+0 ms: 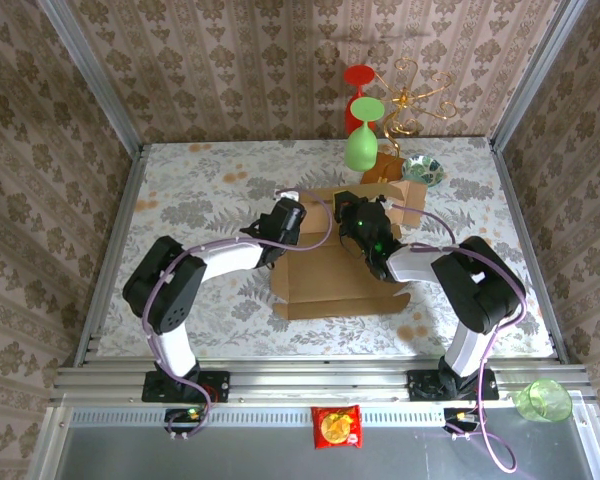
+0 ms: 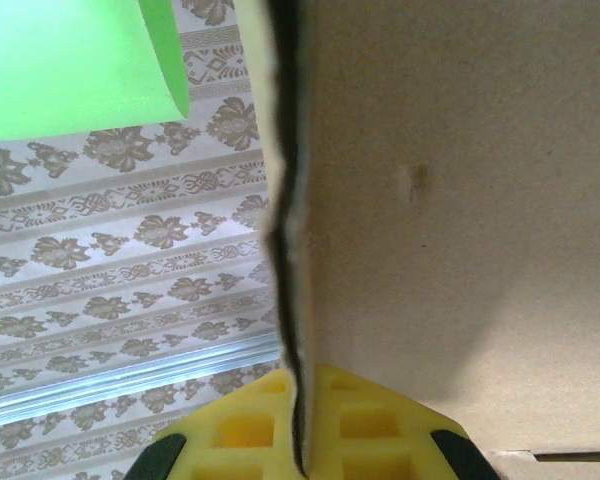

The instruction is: Fold the paper box

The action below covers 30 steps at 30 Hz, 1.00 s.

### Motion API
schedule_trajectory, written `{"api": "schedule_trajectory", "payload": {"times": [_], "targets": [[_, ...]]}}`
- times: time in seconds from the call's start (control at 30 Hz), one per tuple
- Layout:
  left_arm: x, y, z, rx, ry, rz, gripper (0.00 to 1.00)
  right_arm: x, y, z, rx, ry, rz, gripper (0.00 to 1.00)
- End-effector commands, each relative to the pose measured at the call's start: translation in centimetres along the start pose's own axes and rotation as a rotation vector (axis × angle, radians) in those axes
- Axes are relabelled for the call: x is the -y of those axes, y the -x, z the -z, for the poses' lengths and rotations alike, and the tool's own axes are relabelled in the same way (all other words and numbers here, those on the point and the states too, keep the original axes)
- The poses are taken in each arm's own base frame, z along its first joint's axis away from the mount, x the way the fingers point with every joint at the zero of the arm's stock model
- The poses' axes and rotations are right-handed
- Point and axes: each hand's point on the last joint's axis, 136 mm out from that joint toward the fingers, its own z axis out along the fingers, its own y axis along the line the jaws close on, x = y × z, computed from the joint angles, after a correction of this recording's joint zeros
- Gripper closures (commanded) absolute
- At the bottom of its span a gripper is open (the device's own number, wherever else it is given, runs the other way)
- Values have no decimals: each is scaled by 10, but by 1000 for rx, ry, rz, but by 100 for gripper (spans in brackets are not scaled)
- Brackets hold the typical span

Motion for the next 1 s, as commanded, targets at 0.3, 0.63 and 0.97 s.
{"api": "schedule_trajectory", "payload": {"times": [0.3,0.63,0.97], "targets": [[12,-28,-12,-93,37,-77,83,24,-20,8,-87,-19,12,100],[7,-32,-16,-97,79,-71,100,28,-19,12,-85,-37,14,100],[-6,-43,-17,-115,96,-96,100,20,-6,30,-33,-48,8,70]]}}
